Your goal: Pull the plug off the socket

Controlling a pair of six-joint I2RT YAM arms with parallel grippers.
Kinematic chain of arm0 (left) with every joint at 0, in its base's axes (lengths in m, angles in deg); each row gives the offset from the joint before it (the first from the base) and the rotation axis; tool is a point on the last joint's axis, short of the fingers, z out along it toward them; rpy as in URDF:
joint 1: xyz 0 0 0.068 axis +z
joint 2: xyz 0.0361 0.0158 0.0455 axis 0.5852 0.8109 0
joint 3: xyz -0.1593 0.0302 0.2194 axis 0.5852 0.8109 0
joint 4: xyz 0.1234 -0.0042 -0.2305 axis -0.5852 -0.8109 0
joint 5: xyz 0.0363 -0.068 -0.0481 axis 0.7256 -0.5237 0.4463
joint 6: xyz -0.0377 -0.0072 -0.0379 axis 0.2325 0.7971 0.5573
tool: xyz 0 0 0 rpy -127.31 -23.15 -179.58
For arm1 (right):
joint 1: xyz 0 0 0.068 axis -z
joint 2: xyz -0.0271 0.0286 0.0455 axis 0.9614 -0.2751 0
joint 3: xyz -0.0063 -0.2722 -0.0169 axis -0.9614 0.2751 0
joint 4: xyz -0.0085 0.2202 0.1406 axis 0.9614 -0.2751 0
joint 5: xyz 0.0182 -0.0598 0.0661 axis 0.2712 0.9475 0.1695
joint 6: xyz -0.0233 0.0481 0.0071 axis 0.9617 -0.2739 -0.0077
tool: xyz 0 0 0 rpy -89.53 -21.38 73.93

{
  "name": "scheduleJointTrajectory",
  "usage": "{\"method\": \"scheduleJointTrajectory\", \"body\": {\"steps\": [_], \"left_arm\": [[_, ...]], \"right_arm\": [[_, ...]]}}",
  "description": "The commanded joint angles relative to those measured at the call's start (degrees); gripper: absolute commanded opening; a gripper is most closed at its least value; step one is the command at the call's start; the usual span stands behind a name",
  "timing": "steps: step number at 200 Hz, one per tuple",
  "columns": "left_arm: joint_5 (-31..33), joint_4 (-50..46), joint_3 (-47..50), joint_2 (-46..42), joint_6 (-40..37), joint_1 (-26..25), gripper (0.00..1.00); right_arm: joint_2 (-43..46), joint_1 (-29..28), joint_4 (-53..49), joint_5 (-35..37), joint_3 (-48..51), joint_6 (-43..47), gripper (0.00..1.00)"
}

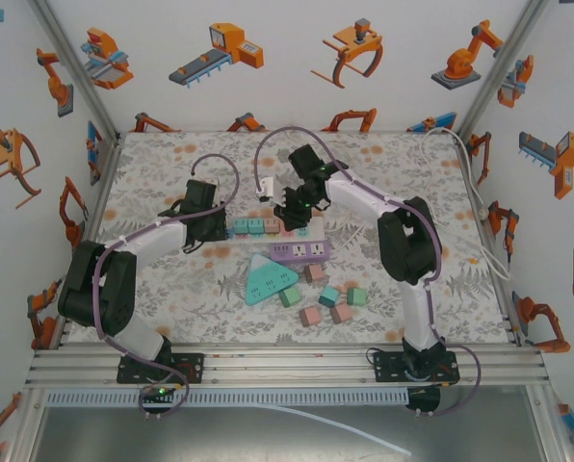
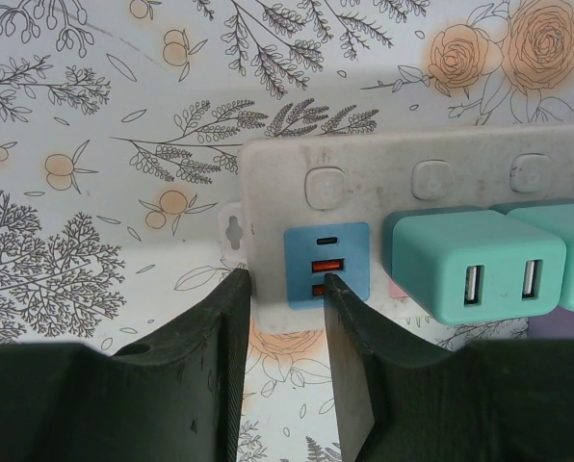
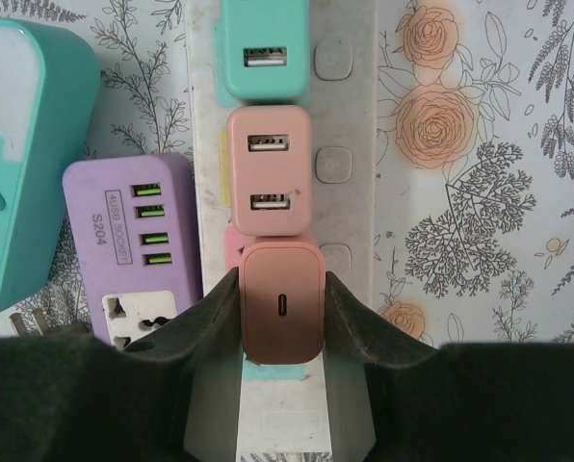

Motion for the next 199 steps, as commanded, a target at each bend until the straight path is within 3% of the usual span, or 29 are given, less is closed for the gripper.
{"method": "scheduleJointTrajectory", "body": {"steps": [1,64,139,199], "left_arm": [[-0.57,-6.87,2.79,3.98,-1.40,-1.10,0.37],[-0.15,-7.33,3.23,2.71,-1.37,-1.10,0.37],[-1.49,-7.94,3.16,-0.38,-0.56,-1.23,0.38],[-1.51,-9.51,2.54,-6.70,-0.29,-1.24,0.50]], "right_arm": [[3.87,-1.14,3.61,-4.70,0.06,-2.24,0.19],[5.18,0.61,6.05,-7.38,0.88,-6.79,0.19],[10.15,1.37,10.33,-5.39,5.54,-9.88,0.20],[24.94,2.39,24.66,6.64,19.26,-41.28,0.21]]}}
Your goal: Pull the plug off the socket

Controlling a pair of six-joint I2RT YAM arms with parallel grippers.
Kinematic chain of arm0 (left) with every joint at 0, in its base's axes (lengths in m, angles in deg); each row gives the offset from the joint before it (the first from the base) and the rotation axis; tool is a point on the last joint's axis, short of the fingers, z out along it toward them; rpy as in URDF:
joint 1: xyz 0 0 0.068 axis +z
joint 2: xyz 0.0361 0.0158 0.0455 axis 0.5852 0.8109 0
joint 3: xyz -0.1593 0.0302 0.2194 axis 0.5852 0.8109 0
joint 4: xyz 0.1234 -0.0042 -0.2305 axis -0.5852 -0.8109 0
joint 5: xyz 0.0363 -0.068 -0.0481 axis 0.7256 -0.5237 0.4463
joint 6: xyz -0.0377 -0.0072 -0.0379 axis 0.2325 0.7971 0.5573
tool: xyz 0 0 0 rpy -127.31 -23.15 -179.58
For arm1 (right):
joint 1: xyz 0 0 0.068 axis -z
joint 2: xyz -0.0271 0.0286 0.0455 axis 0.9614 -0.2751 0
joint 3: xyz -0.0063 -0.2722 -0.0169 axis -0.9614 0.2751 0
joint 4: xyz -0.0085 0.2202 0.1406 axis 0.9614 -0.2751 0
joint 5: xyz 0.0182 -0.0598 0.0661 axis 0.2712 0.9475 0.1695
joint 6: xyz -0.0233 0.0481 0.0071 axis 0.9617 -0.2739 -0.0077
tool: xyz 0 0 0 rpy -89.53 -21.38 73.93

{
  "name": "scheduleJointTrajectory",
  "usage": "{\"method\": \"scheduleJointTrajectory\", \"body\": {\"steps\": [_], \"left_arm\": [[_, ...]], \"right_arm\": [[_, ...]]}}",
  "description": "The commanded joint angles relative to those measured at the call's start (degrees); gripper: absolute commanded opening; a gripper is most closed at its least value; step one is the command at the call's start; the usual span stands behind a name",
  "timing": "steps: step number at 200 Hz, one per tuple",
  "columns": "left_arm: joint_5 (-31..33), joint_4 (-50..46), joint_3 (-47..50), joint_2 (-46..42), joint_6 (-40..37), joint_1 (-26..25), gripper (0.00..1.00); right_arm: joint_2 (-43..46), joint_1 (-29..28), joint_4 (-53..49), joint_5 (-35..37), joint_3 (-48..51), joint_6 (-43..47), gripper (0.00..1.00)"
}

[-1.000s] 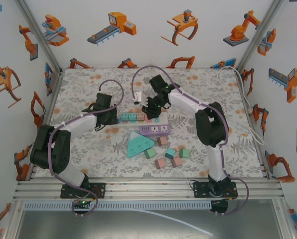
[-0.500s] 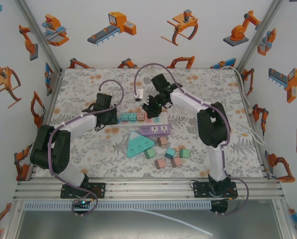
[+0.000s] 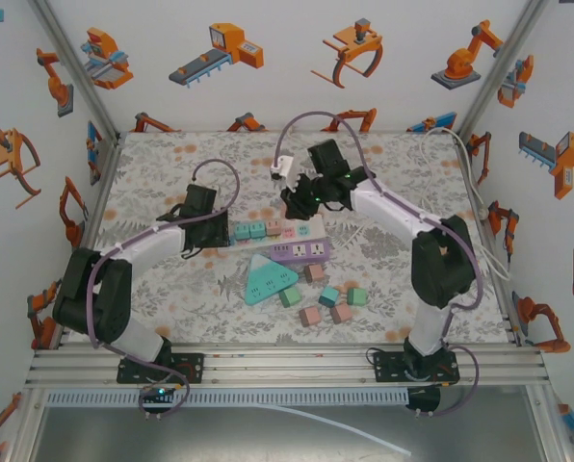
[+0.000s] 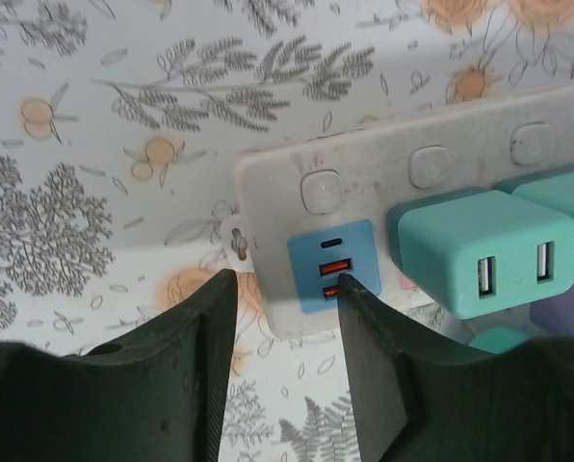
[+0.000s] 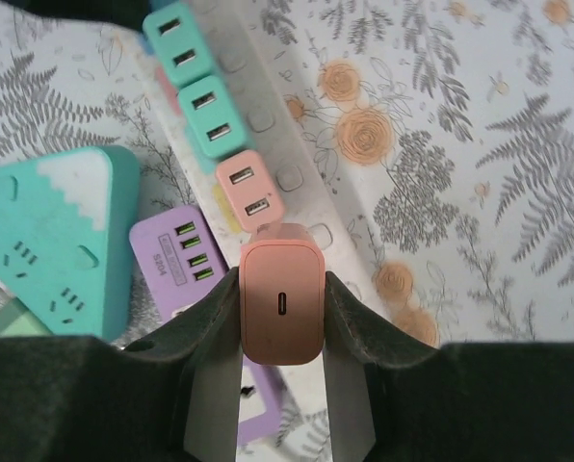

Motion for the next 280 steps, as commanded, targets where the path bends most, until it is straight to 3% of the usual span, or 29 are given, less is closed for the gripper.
{"method": "scheduleJointTrajectory", "body": {"steps": [1,50,84,101,124,172,205,253,280], "left_arm": [[-0.84,-5.69,0.53,-3.20,-0.33,-0.38,0.51],[-3.70,-6.01,1.78,-15.16,0.23,-0.66,0.54],[-12.64,-1.40,6.74,-28.98,-1.08,-2.05,0.55],[-19.39,0.26,8.91,-35.01,-3.39,-3.88,0.68],[-23.06,0.56,11.22,-40.97,-5.74,-8.56,0.74],[-20.14,0.62,16.21,-47.97,-7.61,-19.62,1.00],[-16.30,0.27,17.00,-48.21,-9.02,-22.15,0.97],[-15.63,0.07,16.22,-46.38,-10.08,-22.51,0.97],[-14.70,-0.19,16.26,-46.56,-10.44,-22.90,0.97]], "right_arm": [[7.76,0.99,8.01,5.15,4.71,-18.60,0.21],[26.00,8.60,11.25,5.42,21.03,-41.03,0.20],[37.85,14.88,8.86,6.56,33.21,-49.48,0.20],[42.19,16.76,6.79,7.75,37.76,-50.87,0.21],[45.97,17.82,7.09,8.26,44.67,-54.31,0.21],[38.65,17.86,21.86,-0.72,53.27,-59.49,0.22],[31.72,17.35,33.51,-2.67,56.47,-60.92,0.22],[22.93,14.75,46.10,-3.34,59.13,-63.73,0.25],[18.85,13.80,51.48,-2.45,60.12,-65.97,0.35]]}}
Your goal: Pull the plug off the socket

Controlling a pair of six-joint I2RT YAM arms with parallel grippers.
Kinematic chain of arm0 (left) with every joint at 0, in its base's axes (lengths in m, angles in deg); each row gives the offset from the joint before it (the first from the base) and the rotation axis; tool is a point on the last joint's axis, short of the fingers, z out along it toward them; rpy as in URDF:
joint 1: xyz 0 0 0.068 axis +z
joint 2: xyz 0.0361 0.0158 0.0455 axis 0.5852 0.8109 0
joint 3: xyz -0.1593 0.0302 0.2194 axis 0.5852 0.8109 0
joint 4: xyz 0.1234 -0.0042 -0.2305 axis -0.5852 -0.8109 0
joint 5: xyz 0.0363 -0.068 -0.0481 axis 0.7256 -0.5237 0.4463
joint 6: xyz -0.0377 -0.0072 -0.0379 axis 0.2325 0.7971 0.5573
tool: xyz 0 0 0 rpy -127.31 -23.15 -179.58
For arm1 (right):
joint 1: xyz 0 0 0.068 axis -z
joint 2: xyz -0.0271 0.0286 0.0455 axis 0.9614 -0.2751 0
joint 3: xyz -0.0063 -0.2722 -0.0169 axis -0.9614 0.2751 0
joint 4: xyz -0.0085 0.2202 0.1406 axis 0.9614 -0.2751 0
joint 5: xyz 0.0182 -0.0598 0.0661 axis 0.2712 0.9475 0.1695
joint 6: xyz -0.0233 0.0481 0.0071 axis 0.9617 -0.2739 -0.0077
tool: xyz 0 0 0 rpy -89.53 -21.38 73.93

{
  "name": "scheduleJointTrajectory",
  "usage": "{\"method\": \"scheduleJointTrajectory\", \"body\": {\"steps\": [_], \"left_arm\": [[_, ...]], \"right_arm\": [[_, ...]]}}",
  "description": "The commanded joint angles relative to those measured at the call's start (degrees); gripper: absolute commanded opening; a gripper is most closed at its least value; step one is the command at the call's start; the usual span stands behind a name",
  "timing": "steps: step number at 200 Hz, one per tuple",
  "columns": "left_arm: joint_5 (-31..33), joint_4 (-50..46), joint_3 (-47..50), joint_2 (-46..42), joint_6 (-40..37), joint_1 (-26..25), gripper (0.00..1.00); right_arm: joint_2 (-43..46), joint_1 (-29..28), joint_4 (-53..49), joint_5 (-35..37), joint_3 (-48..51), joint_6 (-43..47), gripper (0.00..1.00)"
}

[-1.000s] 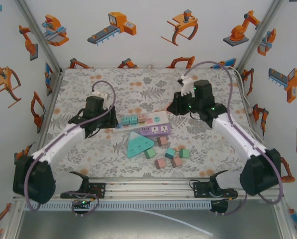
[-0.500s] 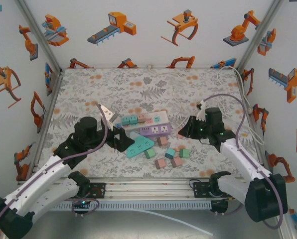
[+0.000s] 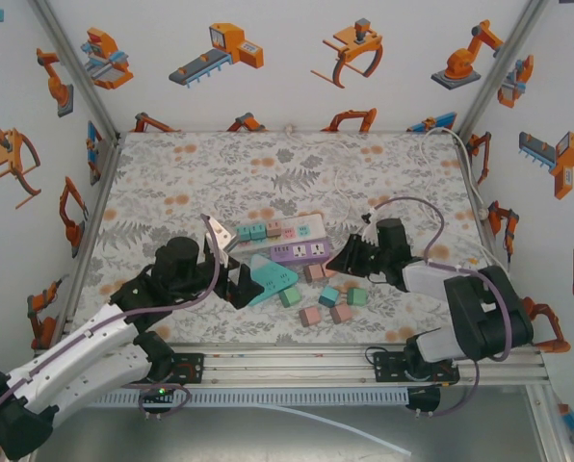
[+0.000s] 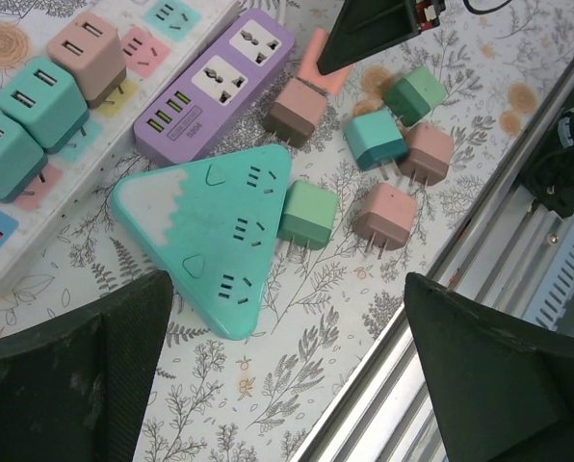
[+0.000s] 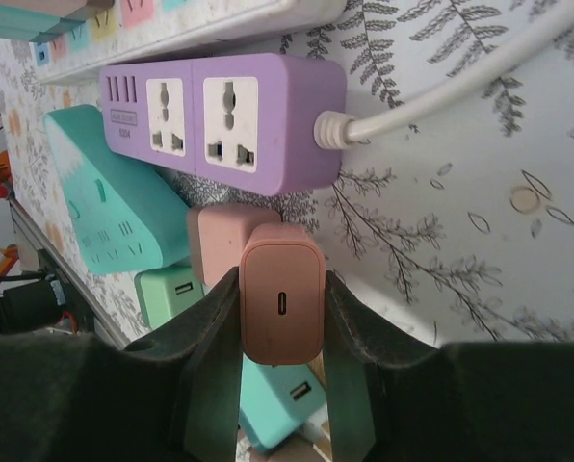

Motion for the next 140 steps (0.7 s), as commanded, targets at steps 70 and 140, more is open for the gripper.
{"method": "scheduleJointTrajectory", "body": {"steps": [70,140], "left_arm": [[3.44,-0.34,-0.32,-0.03,-2.16,-0.72,0.97],[6.24,-0.08,-0.57,0.89,-2.25,-0.77,0.97]], "right_arm": [[-4.36,-1.99,9.06,2.25,2.39,-2.58,0.58],[5.59,-3.17,-9.79,15.68,0.48,7.05,0.67]]}}
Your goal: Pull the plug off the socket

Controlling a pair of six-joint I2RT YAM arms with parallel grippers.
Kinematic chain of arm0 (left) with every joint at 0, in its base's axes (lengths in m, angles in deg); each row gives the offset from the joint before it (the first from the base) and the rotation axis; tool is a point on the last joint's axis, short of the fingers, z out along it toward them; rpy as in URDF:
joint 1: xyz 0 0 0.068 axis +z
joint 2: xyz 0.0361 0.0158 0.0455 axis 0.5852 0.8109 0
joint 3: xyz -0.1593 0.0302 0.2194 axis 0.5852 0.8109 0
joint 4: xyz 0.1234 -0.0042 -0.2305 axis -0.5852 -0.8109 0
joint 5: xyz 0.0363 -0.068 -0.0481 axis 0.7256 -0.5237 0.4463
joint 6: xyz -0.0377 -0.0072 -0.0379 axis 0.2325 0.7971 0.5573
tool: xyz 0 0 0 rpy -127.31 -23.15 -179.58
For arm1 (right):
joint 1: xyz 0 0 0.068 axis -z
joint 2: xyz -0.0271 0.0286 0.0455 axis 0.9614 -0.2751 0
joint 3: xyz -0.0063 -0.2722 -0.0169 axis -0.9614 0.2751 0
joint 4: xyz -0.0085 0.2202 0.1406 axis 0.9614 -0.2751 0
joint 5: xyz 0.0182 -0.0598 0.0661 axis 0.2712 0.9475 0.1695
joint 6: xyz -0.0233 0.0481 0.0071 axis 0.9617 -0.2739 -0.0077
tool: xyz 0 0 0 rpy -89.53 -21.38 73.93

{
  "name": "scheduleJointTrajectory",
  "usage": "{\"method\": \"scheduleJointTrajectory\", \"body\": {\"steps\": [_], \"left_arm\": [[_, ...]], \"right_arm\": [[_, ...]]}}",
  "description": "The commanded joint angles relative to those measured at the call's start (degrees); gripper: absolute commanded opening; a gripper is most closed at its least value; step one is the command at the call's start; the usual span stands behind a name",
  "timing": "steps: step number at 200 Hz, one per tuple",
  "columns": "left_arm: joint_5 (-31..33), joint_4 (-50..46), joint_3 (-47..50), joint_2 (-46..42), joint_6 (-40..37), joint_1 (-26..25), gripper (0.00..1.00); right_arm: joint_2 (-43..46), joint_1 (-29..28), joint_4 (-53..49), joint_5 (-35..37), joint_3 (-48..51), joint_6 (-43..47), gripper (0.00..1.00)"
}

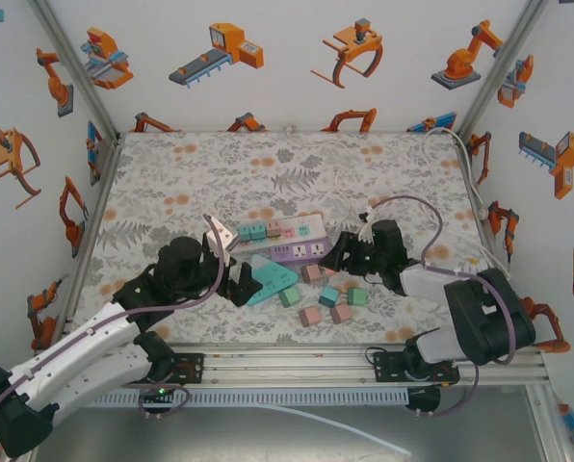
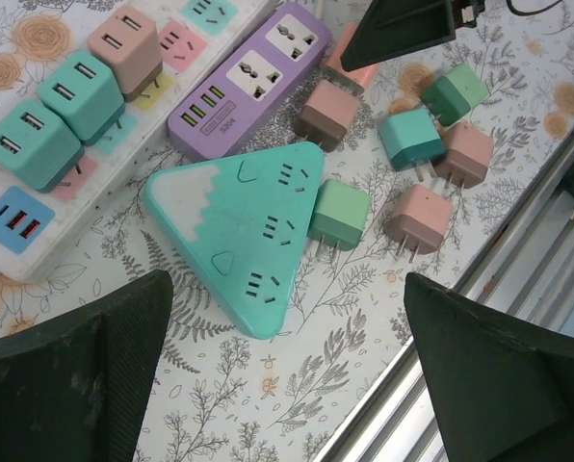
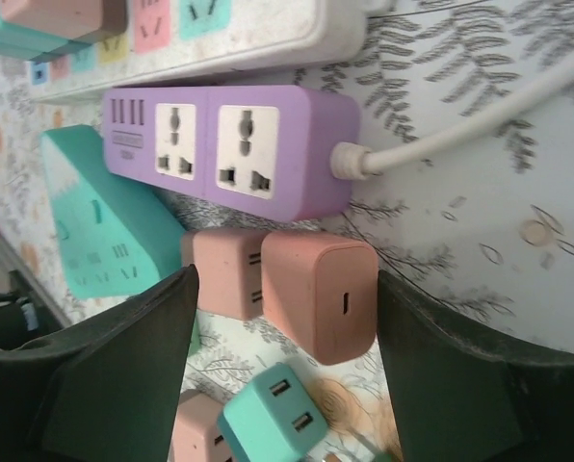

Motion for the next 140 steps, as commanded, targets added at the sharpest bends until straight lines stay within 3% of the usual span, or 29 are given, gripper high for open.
{"method": "scheduleJointTrajectory", "body": {"steps": [1,42,93,115,140], "left_arm": [[1.98,0.00,-0.60,-0.06,-1.09,-0.37,0.97],[5.59,-0.43,-0.97,-0.42,0.45,-0.37,0.97],[19.19,-3.58,-2.33,-0.07,6.78,1.04,0.97],[22.09,-3.15,-2.16,-0.47,9.37,4.60,0.97],[18.40,-2.29,-2.13,0.91,12.47,12.58,0.97]], "right_arm": [[2.95,-0.19,-11.12,8.53,-0.37,5.73,0.67],[8.08,-0.27,-16.57,11.03,-2.26,9.28,0.68],[15.00,-0.31,-18.48,9.85,-8.50,22.54,0.68],[14.81,-0.56,-16.84,6.55,-12.53,32.58,0.67],[12.50,-3.07,-15.64,4.01,-17.90,43.84,0.68]]}}
